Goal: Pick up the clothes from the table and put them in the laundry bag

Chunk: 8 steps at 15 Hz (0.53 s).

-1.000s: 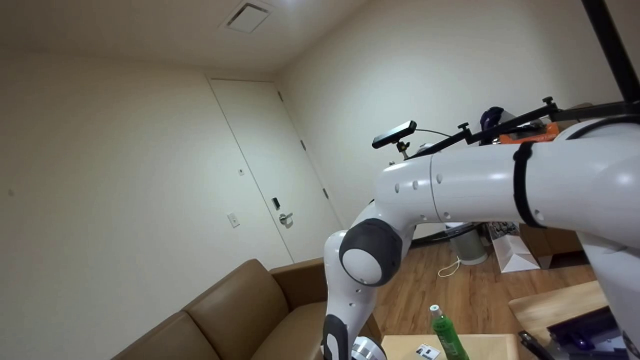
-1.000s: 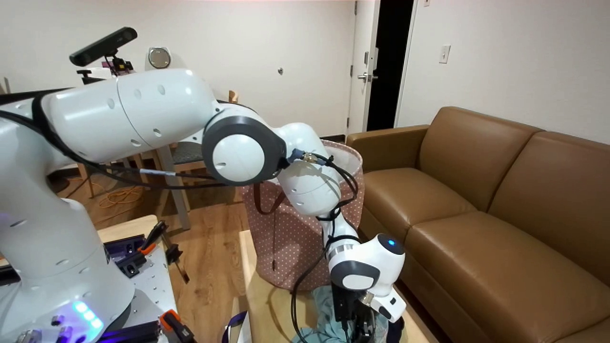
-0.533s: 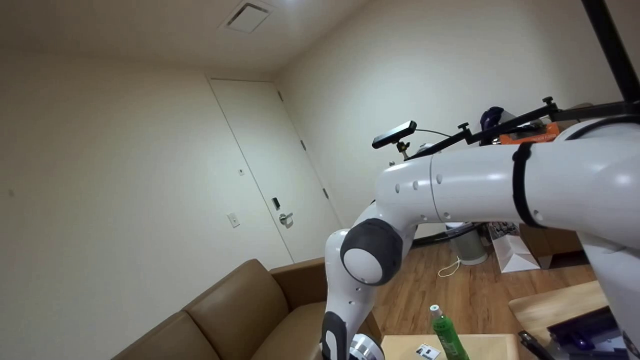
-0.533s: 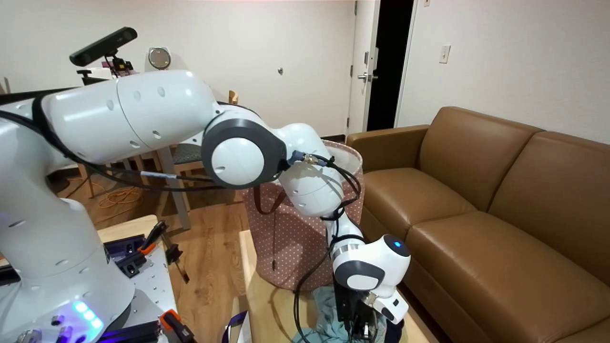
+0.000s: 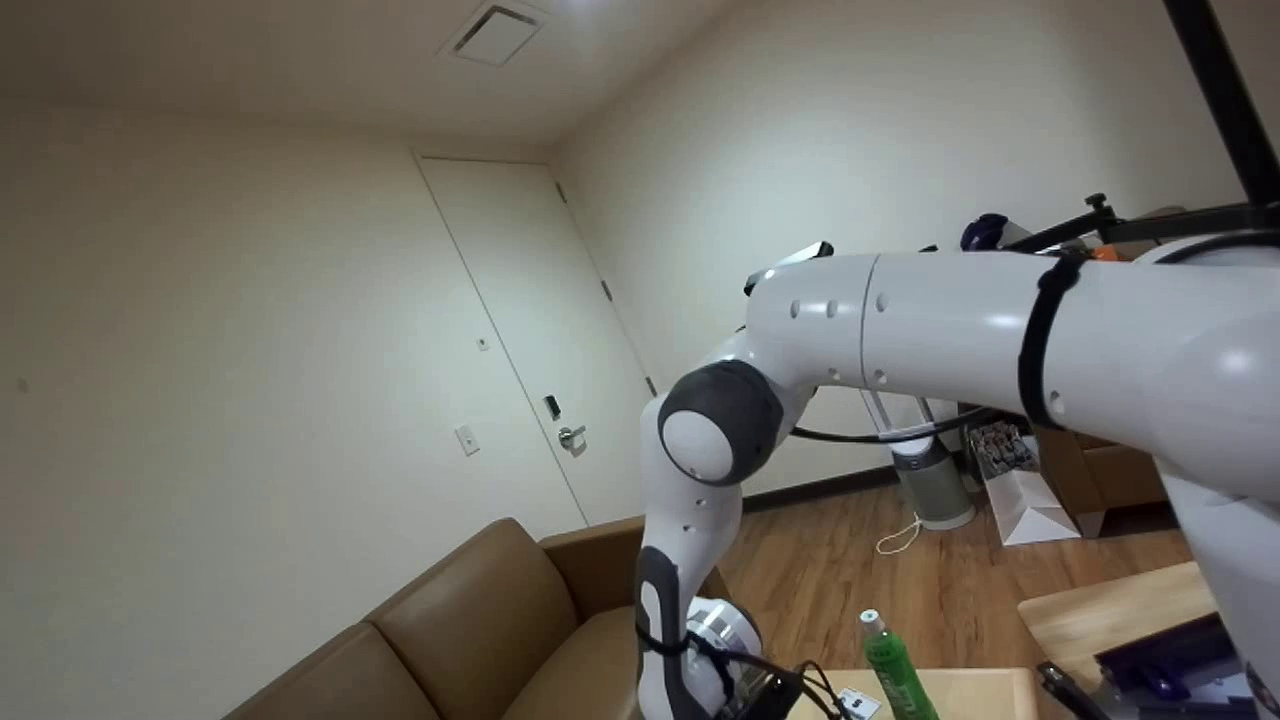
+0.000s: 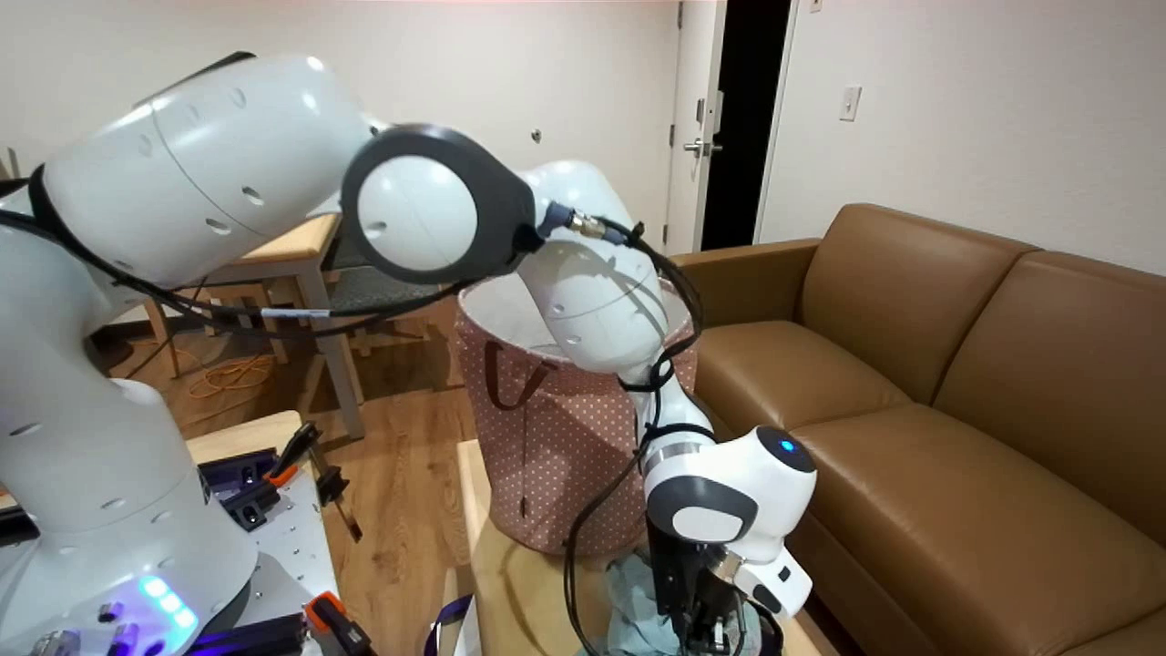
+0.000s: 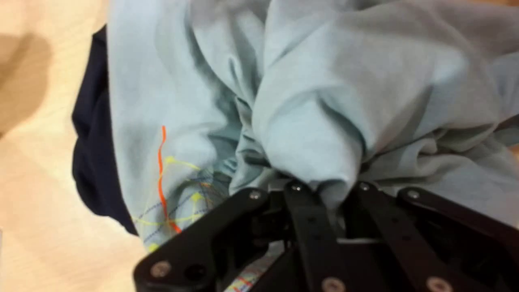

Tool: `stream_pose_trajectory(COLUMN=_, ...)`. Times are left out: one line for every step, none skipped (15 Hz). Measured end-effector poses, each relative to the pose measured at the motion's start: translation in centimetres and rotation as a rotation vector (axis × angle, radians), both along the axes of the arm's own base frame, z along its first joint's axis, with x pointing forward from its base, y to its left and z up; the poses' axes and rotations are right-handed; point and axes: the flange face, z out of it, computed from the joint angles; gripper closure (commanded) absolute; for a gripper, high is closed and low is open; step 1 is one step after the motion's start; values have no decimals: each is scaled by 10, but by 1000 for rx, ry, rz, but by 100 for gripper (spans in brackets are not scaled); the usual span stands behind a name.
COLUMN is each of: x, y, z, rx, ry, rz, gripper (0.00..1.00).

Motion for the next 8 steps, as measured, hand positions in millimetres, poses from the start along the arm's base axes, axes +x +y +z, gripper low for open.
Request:
stream_pose_trajectory(x=-2, y=-7, z=19, rx=-17, ry=-8, rz=-5, gripper=91)
stream_pose_trajectory(x=-3, y=-11, z=38, rx=-37, ry=-18, rz=-7, gripper=91)
stream_pose_trajectory(x=-4, y=-15, z=59, rx=-61, ry=-36, rz=-8, gripper=91)
stream_pose_trajectory(x=-3, y=-17, z=79, rx=-86, ry=-58, rz=-4, gripper=91)
stream_pose_trajectory(x=-3, y=-17, z=99, rx=-112, ry=-87, rz=2, gripper=82)
stream_pose_trajectory(x=-2, y=-14, z=118, rx=-132, ry=-112, rz=12, gripper=82)
stream_pose_trajectory(x=-3, y=-10, z=134, rx=-140, ry=-128, rz=18, gripper=82)
stream_pose_trajectory(x=-5, y=-6, z=145, rx=-140, ry=-134, rz=19, gripper=82)
